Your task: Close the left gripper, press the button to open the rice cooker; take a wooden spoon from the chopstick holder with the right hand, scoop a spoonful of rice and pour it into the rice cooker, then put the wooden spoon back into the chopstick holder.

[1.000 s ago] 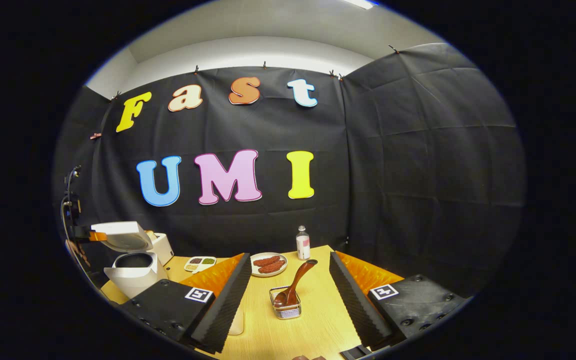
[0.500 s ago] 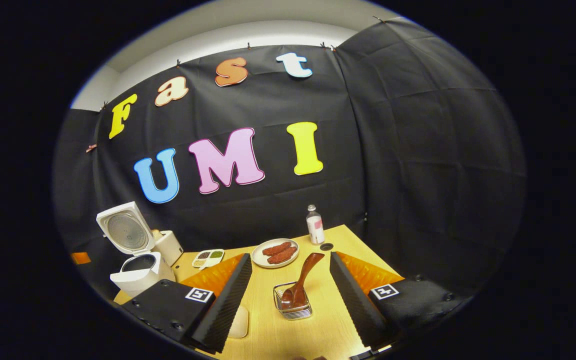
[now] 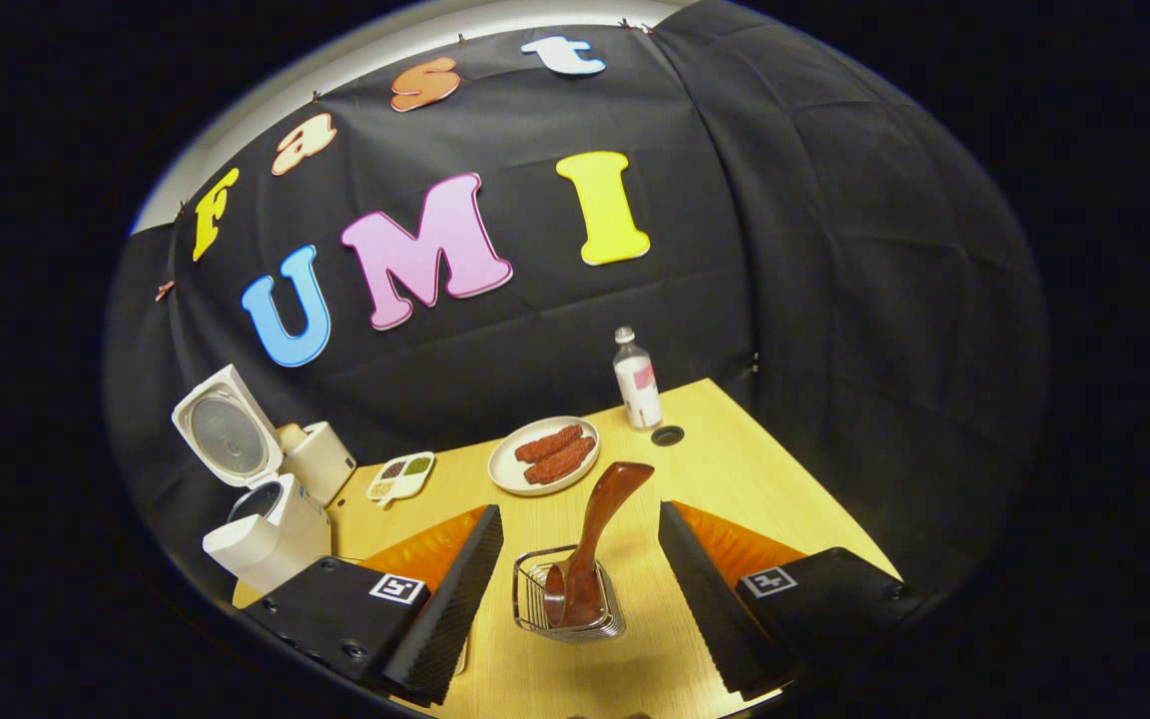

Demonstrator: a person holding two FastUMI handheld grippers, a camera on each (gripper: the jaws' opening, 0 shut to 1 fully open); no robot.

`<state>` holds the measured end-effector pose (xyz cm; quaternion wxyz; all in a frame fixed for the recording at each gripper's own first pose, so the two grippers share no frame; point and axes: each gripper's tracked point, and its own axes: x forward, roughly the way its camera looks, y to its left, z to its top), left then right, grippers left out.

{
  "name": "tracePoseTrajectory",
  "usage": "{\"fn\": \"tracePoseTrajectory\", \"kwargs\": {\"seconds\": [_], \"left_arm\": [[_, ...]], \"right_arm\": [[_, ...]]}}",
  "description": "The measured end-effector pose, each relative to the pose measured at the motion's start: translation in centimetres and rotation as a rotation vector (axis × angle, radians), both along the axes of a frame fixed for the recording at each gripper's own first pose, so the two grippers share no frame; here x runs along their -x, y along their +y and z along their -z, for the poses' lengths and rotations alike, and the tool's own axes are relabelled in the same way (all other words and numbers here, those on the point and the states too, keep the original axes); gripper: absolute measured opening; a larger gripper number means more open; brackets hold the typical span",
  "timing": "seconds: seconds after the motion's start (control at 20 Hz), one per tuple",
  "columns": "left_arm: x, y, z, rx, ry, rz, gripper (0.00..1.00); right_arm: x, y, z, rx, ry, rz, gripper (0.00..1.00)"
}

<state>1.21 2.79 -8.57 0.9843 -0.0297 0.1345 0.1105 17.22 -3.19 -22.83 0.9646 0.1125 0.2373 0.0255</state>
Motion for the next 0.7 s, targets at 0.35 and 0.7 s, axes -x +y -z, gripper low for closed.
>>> {"fn": "tracePoseTrajectory", "kwargs": {"seconds": [0.35,0.7], "left_arm": [[1.7,-1.7,2.2,-0.01,0.055,-0.023,0.96],[2.0,-3.0,4.2,0.023,0.086,0.008,0.96]], "right_arm": [[-4.7,-0.1,6.1,-0.078,0.102,0.003,0.99],[-7.1,1.3,8.6,-0.075,0.142,-0.002,0.67]]}}
